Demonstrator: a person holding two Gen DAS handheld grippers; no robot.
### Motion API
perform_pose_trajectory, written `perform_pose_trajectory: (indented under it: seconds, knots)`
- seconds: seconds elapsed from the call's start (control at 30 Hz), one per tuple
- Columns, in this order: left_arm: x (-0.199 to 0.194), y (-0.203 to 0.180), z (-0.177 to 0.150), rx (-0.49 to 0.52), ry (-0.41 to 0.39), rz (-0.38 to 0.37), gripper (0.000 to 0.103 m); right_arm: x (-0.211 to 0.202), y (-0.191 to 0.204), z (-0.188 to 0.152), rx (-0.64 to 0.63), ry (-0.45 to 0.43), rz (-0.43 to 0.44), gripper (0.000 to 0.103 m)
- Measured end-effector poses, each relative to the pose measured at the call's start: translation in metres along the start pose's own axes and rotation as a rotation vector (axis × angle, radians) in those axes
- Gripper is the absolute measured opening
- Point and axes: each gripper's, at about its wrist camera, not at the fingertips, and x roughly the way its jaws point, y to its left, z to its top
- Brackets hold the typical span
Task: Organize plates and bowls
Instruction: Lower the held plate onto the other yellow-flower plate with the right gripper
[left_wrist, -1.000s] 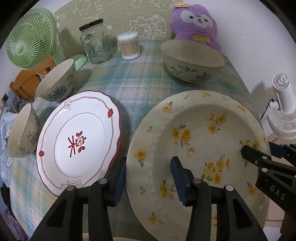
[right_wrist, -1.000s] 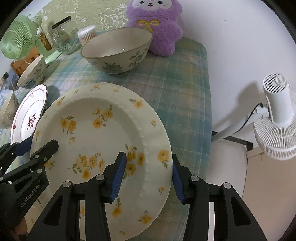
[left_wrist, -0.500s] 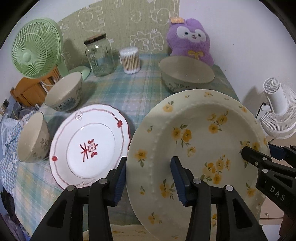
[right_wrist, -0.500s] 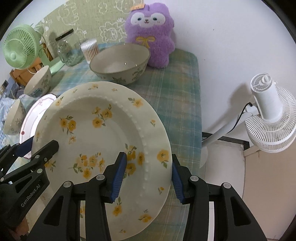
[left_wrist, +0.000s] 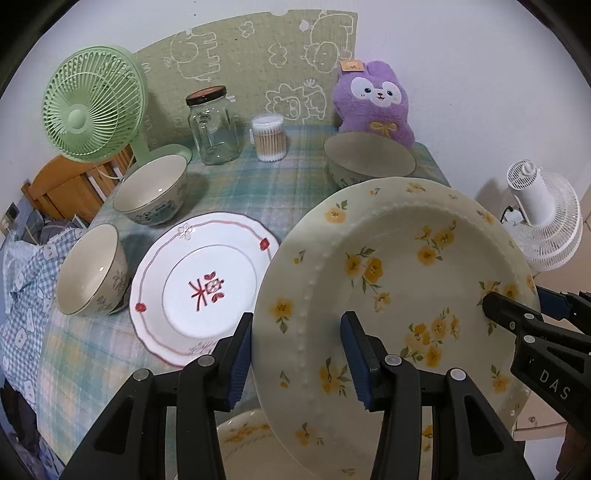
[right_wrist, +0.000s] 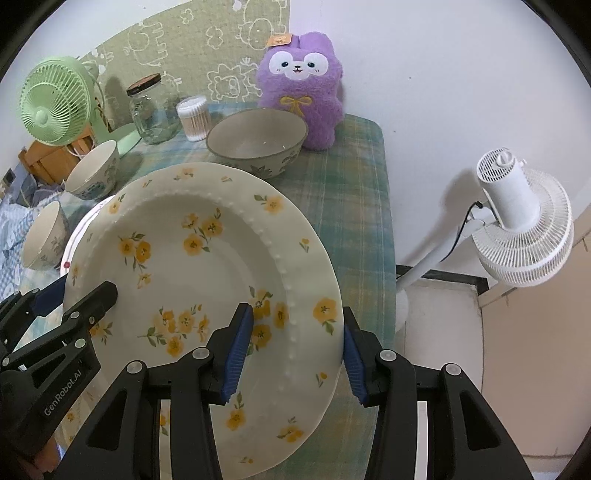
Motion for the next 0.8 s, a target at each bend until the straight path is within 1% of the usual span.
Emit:
perform_pose_trajectory:
  seconds: [0.33,0.8]
  knots:
    - [-0.020,0.020,-0.034,0.006,0.014,-0.024,0.047,-0.022,0.026,-0.037,0.032,0.003,-0.028,0.049]
    - [-0.025,0.036,-0.087,0.081,0.054,-0.054,0.047,-0.025,0.053,-0.100,0.110,0.054,-0.060,0.049]
